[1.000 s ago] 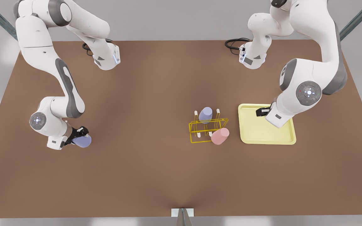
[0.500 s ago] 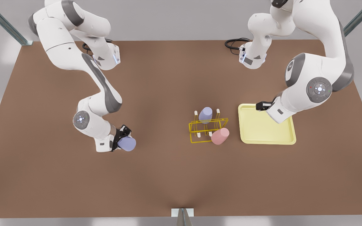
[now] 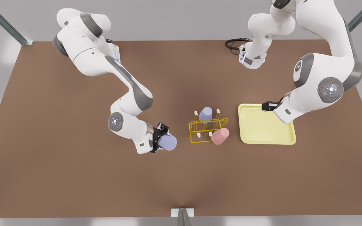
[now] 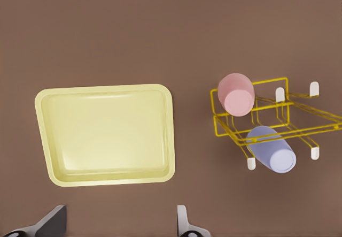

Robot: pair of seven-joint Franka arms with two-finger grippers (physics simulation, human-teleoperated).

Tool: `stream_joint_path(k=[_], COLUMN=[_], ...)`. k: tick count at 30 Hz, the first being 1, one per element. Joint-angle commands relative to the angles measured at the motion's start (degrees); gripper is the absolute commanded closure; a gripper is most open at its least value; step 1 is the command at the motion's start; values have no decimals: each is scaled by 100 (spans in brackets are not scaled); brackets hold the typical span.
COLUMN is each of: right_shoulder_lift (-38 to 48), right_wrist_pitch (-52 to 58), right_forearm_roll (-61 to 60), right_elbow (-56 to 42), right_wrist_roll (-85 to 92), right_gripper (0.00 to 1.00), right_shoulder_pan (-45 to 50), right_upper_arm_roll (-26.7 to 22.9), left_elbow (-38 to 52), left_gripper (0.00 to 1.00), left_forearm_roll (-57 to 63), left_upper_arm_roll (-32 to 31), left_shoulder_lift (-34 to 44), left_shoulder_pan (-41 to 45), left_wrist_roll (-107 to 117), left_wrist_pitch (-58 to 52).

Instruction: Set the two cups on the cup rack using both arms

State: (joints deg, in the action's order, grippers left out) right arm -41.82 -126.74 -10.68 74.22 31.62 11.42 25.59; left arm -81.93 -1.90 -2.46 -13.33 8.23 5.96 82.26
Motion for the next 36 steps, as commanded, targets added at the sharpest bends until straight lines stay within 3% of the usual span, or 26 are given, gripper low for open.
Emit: stream_joint_path(k=[1,10,18,36], right_shoulder_lift=[-133,-819,-898,-1294], right_wrist_pitch=[105,-18,-334,-870], right_forearm_roll=[-180,-487,-1515,-1692], right_elbow=[-189,-1067,-1077,-1226], right_wrist_roll=[-33,-33,-385,-384], right_gripper=[16,16,16,16], right_shoulder_pan=[115,783,932,1126], right_upper_arm_roll=[-2,-28,-37,-72], left_elbow=[2,-33,-25,-33], left_gripper=[0,0,0,0], left_forearm_roll=[-21,-30,-12,-30], left_upper_arm_roll=[0,-9,0,0], left_shoulder_lift=[-3,-11,-91,-196], left_shoulder_pan=[-32,-85,-164,-252], left_wrist_roll=[-288,-297,-288,-280], left_wrist_pitch=[-8,-17,27,10])
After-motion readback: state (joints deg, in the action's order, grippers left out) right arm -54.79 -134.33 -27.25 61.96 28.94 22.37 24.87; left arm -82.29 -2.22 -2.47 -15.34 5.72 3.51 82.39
